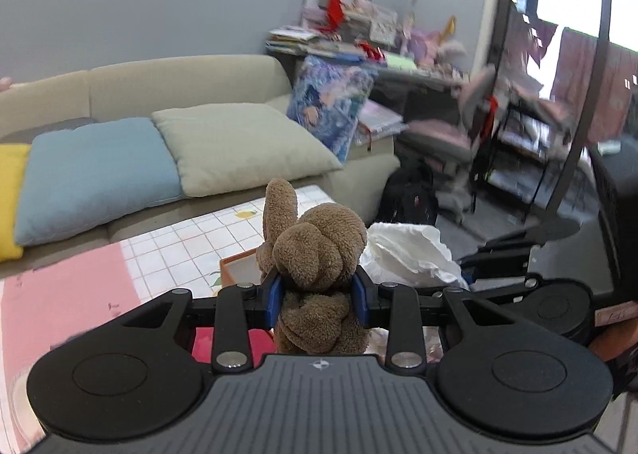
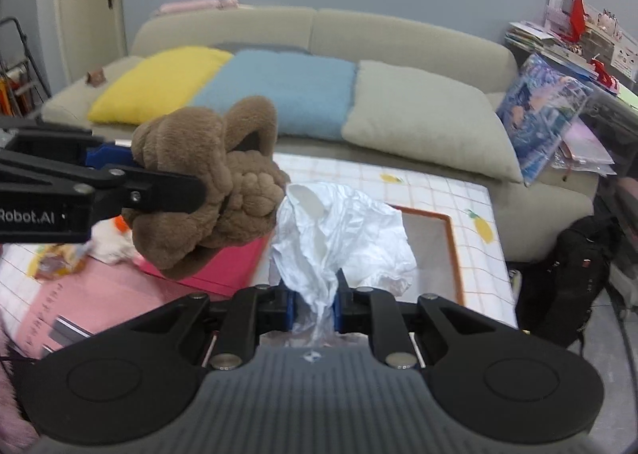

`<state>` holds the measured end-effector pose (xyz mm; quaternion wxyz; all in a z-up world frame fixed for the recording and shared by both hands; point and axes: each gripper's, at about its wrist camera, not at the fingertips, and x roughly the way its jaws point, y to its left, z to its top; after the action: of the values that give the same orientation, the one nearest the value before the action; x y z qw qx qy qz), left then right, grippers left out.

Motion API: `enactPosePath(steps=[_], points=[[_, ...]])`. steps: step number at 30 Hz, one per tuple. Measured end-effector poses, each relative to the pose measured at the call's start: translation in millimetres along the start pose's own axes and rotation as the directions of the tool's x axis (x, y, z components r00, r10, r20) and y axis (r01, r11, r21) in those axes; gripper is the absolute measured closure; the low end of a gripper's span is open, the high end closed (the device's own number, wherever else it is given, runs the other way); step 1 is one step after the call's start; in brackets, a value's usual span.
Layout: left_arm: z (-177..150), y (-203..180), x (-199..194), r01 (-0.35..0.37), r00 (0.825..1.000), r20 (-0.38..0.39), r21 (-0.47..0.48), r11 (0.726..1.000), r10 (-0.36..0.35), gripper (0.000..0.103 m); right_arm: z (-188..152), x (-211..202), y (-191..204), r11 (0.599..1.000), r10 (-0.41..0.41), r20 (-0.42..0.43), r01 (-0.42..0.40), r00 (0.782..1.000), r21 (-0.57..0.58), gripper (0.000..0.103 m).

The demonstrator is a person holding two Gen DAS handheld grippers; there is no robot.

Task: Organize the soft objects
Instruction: 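Lift the bunny and tissue and carry both over the white box, then open both grippers to drop the bunny and tissue into the box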

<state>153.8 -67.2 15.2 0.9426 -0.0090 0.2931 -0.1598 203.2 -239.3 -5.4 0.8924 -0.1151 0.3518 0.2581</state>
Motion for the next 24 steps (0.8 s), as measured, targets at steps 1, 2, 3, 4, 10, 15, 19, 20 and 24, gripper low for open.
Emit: enactPosePath(steps=[1, 2, 3, 4, 10, 15, 19, 20, 24], points=[[-0.6, -2.1, 7.1, -0.001, 1.000, -0.013, 0.013, 1.000, 0.001, 0.064, 0.2, 4.4, -2.8, 1.000, -0.008, -0.014, 0.008, 1.000, -0.004, 0.088], [-1.7, -2.8, 13.7, -0.001, 1.000, -0.030, 0.027, 1.000, 0.001, 0.064, -0.3, 9.9, -5.9, 1.000, -0.013, -0.030, 0.012, 0.999, -0.011, 0.088], [-2.7, -4.4, 22.3, -0.007, 0.999, -0.053, 0.043, 0.999, 0.009, 0.064, -0.8, 15.3, -9.3, 1.000, -0.019, -0.048, 0.018, 0.999, -0.019, 0.088], [-3.2, -5.5, 30.0, -0.011, 0.997, -0.071, 0.058, 0.998, 0.016, 0.064, -2.7, 21.3, -13.7, 0.999, -0.028, -0.067, 0.027, 0.997, -0.024, 0.088], [-11.3, -3.5, 63.5, -0.015, 0.989, -0.147, 0.109, 0.994, 0.031, 0.064, -13.0, 62.2, -23.1, 0.996, -0.061, -0.150, 0.051, 0.987, -0.070, 0.087], [-4.3, -13.6, 77.6, 0.003, 0.986, -0.167, 0.156, 0.988, 0.023, 0.064, -23.8, 90.2, -24.1, 0.997, -0.050, -0.199, 0.036, 0.979, -0.071, 0.087], [-0.8, -18.7, 91.5, 0.032, 0.982, -0.188, 0.145, 0.989, -0.004, 0.066, -27.5, 102.7, -28.8, 0.996, -0.056, -0.219, 0.039, 0.974, -0.081, 0.086], [-0.2, -19.6, 94.7, 0.039, 0.981, -0.191, 0.136, 0.990, -0.012, 0.066, -28.1, 104.1, -30.9, 0.996, -0.056, -0.222, 0.039, 0.974, -0.081, 0.085], [-4.3, -17.7, 114.3, 0.052, 0.970, -0.241, 0.094, 0.994, -0.028, 0.067, -30.9, 107.0, -38.8, 0.996, -0.054, -0.233, 0.038, 0.971, -0.075, 0.084]])
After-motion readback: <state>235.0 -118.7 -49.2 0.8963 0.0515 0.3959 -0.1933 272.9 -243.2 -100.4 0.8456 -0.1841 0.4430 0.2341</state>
